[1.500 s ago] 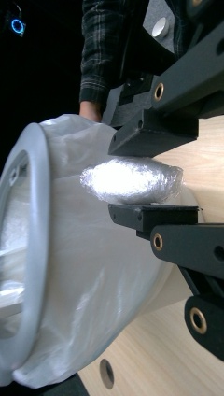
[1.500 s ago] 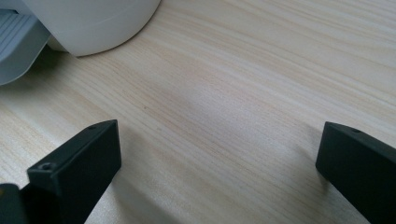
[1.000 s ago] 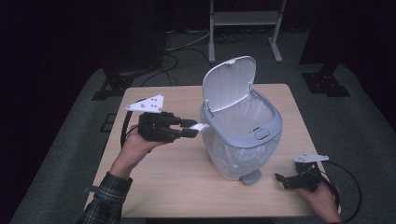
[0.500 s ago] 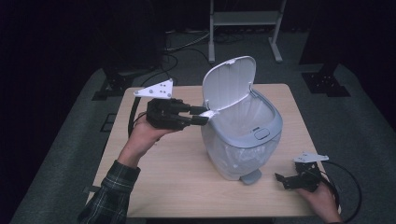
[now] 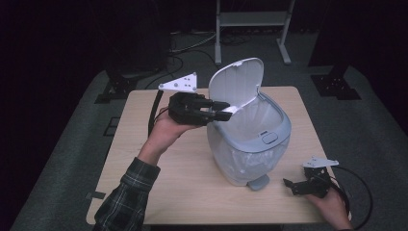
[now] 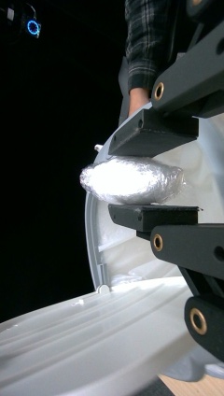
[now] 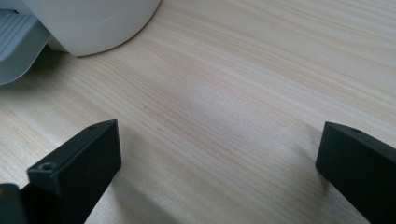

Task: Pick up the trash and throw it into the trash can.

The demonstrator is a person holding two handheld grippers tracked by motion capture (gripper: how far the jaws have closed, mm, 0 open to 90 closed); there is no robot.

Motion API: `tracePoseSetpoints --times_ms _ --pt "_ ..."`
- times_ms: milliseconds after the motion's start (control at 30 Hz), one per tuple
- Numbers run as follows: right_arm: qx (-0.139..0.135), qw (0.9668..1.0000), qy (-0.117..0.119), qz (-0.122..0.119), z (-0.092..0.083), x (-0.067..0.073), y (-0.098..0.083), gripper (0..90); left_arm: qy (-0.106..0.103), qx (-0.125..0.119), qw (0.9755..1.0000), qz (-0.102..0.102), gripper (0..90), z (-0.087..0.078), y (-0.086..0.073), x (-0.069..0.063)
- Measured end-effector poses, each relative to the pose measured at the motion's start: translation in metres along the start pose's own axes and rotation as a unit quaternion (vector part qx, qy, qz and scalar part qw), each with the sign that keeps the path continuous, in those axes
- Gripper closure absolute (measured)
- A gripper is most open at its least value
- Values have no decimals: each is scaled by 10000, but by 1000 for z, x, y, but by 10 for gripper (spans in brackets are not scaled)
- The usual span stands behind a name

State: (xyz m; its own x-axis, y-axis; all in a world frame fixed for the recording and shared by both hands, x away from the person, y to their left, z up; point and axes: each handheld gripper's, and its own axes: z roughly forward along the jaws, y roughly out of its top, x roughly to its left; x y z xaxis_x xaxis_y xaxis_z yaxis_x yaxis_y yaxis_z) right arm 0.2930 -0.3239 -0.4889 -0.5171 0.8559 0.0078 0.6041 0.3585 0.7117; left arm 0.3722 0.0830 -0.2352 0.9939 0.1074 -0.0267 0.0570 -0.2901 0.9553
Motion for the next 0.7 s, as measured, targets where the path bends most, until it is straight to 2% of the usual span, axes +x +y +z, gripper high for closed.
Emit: tracePoseSetpoints --times_ms 300,400,500,700 --pt "-1 10000 -1 0 0 0 0 0 -39 27 10000 56 646 23 9 2" --pt "0 10000 6 -12 0 0 0 0 -36 47 10000 49 585 26 9 3" --pt "2 10000 16 -16 0 -1 0 0 -22 108 9999 61 574 24 7 3" --pt "1 10000 11 -12 0 0 0 0 65 95 9999 44 662 7 -1 1"
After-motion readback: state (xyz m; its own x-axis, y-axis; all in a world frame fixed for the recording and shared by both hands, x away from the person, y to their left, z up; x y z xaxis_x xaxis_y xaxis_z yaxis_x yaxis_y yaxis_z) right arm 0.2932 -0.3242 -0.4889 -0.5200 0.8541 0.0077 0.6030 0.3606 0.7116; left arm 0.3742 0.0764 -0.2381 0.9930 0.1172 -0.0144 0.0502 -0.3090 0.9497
